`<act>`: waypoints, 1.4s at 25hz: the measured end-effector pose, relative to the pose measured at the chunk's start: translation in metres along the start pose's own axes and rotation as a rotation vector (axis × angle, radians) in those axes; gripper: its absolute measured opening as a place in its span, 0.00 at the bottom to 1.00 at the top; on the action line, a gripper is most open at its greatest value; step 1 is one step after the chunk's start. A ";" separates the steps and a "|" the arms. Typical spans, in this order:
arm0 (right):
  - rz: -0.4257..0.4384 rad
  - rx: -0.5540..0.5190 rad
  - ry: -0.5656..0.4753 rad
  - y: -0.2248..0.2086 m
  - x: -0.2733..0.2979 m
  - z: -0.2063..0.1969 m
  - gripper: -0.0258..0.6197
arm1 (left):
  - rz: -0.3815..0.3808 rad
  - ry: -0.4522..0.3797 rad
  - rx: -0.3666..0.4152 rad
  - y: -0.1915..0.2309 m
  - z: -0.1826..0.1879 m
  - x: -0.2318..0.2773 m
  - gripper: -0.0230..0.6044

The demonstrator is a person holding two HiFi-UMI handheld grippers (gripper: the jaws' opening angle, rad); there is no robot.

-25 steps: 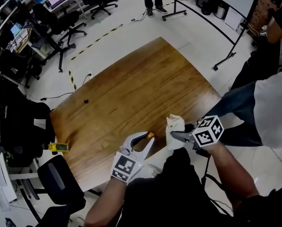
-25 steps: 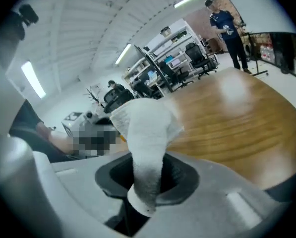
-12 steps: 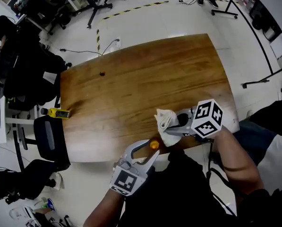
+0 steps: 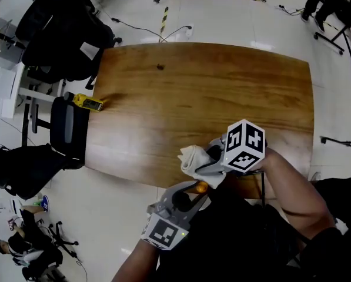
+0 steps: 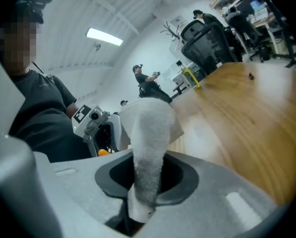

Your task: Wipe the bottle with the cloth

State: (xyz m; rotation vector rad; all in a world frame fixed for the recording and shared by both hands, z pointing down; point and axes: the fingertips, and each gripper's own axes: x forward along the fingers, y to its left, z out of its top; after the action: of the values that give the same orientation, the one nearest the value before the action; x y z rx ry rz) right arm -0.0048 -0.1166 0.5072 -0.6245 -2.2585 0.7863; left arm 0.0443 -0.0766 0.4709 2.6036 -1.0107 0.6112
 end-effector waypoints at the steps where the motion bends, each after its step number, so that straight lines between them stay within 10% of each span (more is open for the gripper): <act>1: 0.009 -0.015 0.038 -0.002 0.007 -0.001 0.15 | 0.002 -0.001 -0.002 0.001 -0.001 0.000 0.28; 10: 0.049 0.035 0.159 -0.035 0.044 -0.015 0.15 | 0.031 -0.044 -0.018 0.001 -0.004 -0.004 0.28; 23: -0.176 -0.090 0.292 -0.073 0.055 -0.052 0.15 | -0.001 -0.090 -0.023 0.001 -0.007 0.000 0.28; 35: -0.280 0.136 -0.025 -0.079 0.020 -0.042 0.15 | -0.112 -0.073 0.073 0.001 -0.008 0.001 0.28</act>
State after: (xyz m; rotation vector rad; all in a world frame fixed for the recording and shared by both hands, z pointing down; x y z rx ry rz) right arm -0.0052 -0.1456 0.5942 -0.2287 -2.2289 0.8000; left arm 0.0420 -0.0744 0.4783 2.7427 -0.8722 0.5388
